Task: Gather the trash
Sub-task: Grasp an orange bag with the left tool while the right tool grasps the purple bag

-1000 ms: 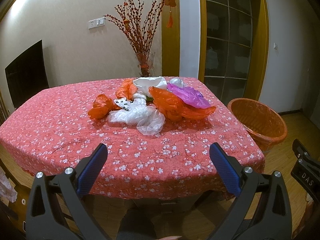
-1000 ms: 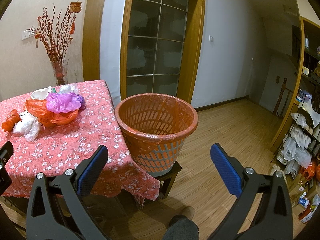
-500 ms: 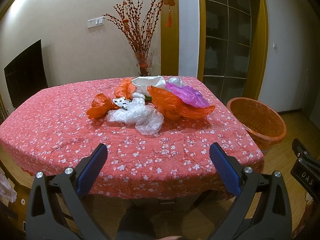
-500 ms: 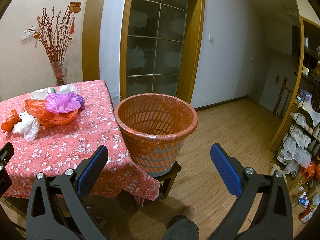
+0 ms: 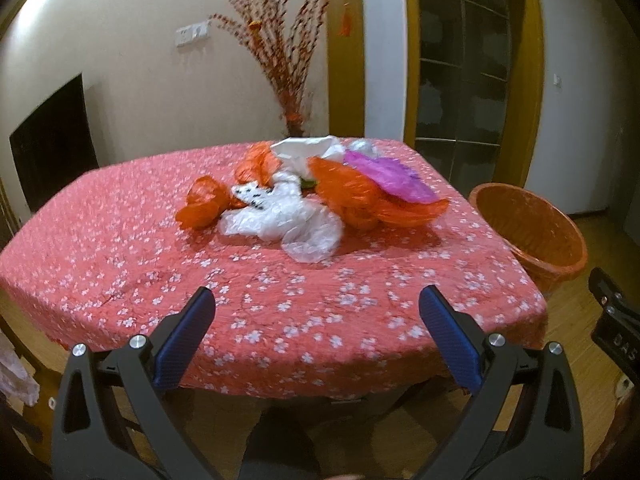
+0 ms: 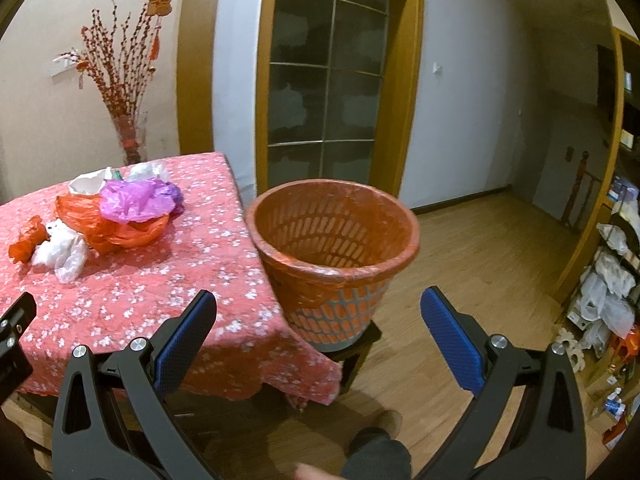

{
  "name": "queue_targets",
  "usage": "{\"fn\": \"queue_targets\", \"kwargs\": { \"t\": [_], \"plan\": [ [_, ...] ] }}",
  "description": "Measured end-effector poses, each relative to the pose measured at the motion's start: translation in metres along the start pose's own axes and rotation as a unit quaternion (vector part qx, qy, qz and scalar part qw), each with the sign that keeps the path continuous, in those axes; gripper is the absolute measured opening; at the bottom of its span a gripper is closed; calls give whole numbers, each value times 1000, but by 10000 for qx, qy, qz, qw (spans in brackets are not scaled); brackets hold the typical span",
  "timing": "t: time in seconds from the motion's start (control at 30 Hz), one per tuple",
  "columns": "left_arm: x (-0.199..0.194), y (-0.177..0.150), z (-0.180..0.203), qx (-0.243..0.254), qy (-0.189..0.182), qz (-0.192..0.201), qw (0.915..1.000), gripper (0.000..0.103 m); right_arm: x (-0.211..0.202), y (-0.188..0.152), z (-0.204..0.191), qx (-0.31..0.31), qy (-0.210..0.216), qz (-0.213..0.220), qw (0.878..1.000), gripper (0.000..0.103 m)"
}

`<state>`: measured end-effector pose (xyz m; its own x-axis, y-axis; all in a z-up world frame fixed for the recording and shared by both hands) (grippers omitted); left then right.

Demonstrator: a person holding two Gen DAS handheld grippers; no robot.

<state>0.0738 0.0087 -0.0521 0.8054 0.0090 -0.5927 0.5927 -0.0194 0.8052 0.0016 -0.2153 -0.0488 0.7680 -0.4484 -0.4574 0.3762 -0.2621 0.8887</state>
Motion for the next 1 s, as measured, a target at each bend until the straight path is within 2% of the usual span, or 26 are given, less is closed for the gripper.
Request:
{"fn": "queue_targets", "kwargs": {
  "t": [0.13,0.3,0.5,0.73,1.0],
  "plan": [
    [23,10,-35,-358,94,-197,9991,99,10,4,-13,-33,286,-97,9995,101],
    [54,39,-98,-797,513,-289,9951,99,24,7,-36,-172,586,-155,9980,101],
    [100,74,-157,-1175,620,-448,9901,99,36,24,-59,-309,745,-33,9967,101],
    [146,89,-171,-916,700,-758,9904,99,58,58,-80,-65,1086,113,9940,101],
    [176,99,-170,-868,581,-1006,9894,97,86,91,-124,-192,1532,49,9880,101]
  ]
}}
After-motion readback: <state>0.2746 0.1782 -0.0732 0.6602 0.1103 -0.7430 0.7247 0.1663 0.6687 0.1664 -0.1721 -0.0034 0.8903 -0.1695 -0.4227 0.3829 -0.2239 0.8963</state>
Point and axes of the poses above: each gripper's, at about its wrist camera, not at the fingertips, and x roughly the way its jaws point, z to its right, y to its top, the point moved 6 cm from there along x, roughly the way its jaws point, and after that the axes turned 2 degrees about -z, right-handed, at the moved point
